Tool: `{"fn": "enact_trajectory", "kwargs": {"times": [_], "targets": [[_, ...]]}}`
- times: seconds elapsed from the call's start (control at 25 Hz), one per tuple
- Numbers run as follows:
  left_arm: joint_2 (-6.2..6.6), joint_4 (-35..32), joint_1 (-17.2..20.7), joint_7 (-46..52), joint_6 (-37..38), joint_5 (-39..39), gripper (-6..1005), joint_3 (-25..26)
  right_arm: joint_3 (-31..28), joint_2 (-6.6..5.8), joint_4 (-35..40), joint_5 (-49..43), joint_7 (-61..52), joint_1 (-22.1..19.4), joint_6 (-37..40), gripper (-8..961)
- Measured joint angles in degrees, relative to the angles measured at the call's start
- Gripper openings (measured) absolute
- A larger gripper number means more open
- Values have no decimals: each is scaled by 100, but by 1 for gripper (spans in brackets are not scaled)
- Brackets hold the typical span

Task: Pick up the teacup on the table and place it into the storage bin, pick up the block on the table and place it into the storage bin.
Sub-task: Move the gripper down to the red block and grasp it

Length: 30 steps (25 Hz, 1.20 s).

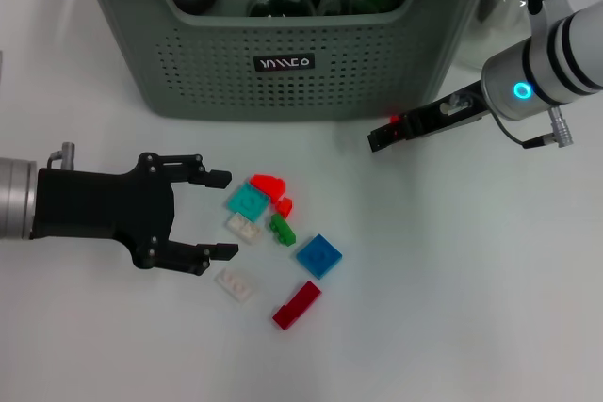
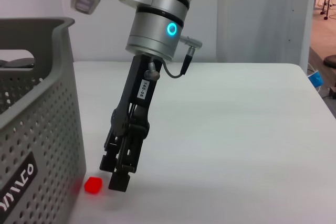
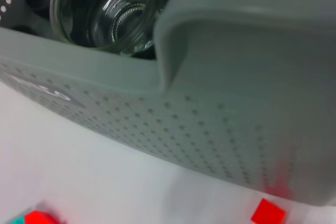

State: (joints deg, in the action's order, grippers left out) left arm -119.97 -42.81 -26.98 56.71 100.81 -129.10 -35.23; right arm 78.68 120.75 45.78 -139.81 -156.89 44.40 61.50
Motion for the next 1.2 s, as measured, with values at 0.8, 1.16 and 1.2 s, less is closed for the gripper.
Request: {"fn": "enact_trajectory", "kwargs": {"times": [0.8,1.16,1.2], "targets": [[0,0,0,-48,0,-10,830,7,209,-6,-109,130,-60,11,-323,779],[-4,0,0,-115,0,-7,830,6,210,1,-254,129,-69,67,-488,779],[-6,0,0,-115,0,-7,830,7,210,1,-254,130,-69,70,-501,779]]}}
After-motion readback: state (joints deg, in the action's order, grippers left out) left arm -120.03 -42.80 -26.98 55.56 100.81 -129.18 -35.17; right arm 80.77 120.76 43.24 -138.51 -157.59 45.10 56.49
